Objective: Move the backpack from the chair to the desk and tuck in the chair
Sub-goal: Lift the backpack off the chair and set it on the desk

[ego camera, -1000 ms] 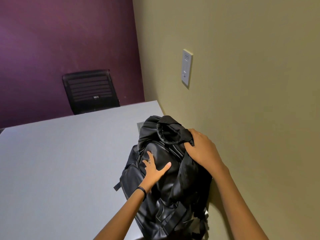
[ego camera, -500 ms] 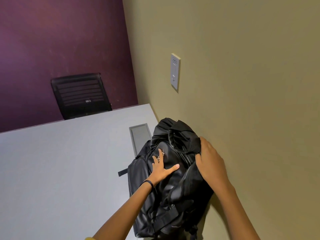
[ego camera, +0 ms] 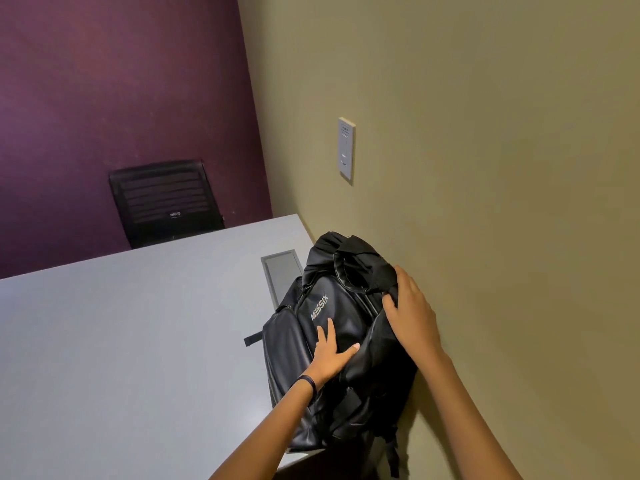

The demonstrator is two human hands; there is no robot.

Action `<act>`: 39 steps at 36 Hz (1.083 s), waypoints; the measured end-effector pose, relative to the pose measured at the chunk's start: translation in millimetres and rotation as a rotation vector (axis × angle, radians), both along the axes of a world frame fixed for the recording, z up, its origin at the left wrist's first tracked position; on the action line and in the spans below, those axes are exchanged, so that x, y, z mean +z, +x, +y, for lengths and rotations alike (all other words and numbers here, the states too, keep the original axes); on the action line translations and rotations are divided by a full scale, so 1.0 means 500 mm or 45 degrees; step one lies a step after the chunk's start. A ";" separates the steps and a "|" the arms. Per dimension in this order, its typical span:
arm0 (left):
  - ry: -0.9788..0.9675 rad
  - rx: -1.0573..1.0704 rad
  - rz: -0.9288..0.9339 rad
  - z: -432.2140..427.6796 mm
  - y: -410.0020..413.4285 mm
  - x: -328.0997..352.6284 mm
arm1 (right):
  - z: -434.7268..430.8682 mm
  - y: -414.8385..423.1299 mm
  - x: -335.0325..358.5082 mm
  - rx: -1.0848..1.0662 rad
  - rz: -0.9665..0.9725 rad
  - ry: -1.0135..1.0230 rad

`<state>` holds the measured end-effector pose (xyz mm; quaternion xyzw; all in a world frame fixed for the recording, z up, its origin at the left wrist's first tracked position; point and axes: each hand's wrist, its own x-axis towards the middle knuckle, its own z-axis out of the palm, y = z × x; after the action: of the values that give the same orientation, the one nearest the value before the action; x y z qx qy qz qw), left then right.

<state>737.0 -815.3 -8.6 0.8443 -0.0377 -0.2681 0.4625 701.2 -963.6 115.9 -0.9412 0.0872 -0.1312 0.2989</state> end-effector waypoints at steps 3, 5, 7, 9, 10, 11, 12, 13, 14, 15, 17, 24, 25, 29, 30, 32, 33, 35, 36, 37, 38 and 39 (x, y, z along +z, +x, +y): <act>-0.095 0.134 0.024 -0.006 -0.044 0.010 | 0.030 -0.034 -0.020 -0.081 -0.121 -0.062; -0.145 0.195 0.031 -0.010 -0.077 0.021 | 0.057 -0.059 -0.039 -0.118 -0.196 -0.120; -0.279 0.226 0.108 -0.011 -0.118 0.032 | 0.085 -0.087 -0.059 -0.150 -0.200 -0.147; -0.457 0.234 0.117 -0.004 -0.161 0.038 | 0.109 -0.118 -0.075 -0.165 -0.164 -0.115; -0.517 0.231 0.068 0.002 -0.181 0.038 | 0.117 -0.134 -0.081 -0.161 -0.141 -0.087; -0.551 0.231 0.005 0.009 -0.199 0.039 | 0.125 -0.151 -0.086 -0.146 -0.113 -0.048; -0.577 0.239 -0.045 0.018 -0.216 0.040 | 0.131 -0.168 -0.089 -0.125 -0.080 0.009; -0.607 0.251 -0.073 0.027 -0.231 0.043 | 0.136 -0.184 -0.092 -0.107 -0.039 0.079; -0.642 0.258 -0.086 0.036 -0.245 0.044 | 0.141 -0.201 -0.094 -0.102 0.008 0.145; -0.669 0.253 -0.095 0.045 -0.259 0.045 | 0.146 -0.219 -0.097 -0.107 0.050 0.199; -0.668 0.198 -0.110 0.062 -0.285 0.046 | 0.155 -0.257 -0.103 -0.102 0.095 0.252; -0.497 -0.114 -0.260 0.141 -0.399 0.028 | 0.205 -0.379 -0.138 -0.100 0.161 0.221; -0.483 -0.116 -0.266 0.162 -0.417 0.027 | 0.213 -0.394 -0.144 -0.096 0.171 0.224; -0.411 -0.093 -0.216 0.253 -0.482 0.015 | 0.243 -0.456 -0.163 -0.038 0.198 0.225; -0.387 -0.080 -0.210 0.277 -0.496 0.009 | 0.252 -0.472 -0.168 -0.019 0.215 0.232; -0.338 -0.049 -0.201 0.322 -0.523 -0.002 | 0.270 -0.500 -0.178 0.022 0.263 0.229; -0.312 -0.032 -0.195 0.343 -0.535 -0.006 | 0.279 -0.513 -0.182 0.041 0.286 0.224; -0.259 0.001 -0.195 0.385 -0.563 -0.012 | 0.301 -0.539 -0.187 0.084 0.320 0.213; -0.241 0.010 -0.196 0.401 -0.570 -0.012 | 0.309 -0.548 -0.188 0.097 0.328 0.210; -0.229 0.026 -0.194 0.416 -0.578 -0.012 | 0.318 -0.558 -0.189 0.113 0.336 0.209; -0.221 0.051 -0.195 0.431 -0.590 -0.011 | 0.328 -0.572 -0.188 0.133 0.344 0.210; -0.212 0.079 -0.198 0.444 -0.602 -0.009 | 0.337 -0.584 -0.187 0.152 0.353 0.214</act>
<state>436.3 -593.1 -13.1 0.8219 -0.0696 -0.1833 0.5349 409.1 -794.9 22.4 -0.9255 0.0823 0.0254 0.3688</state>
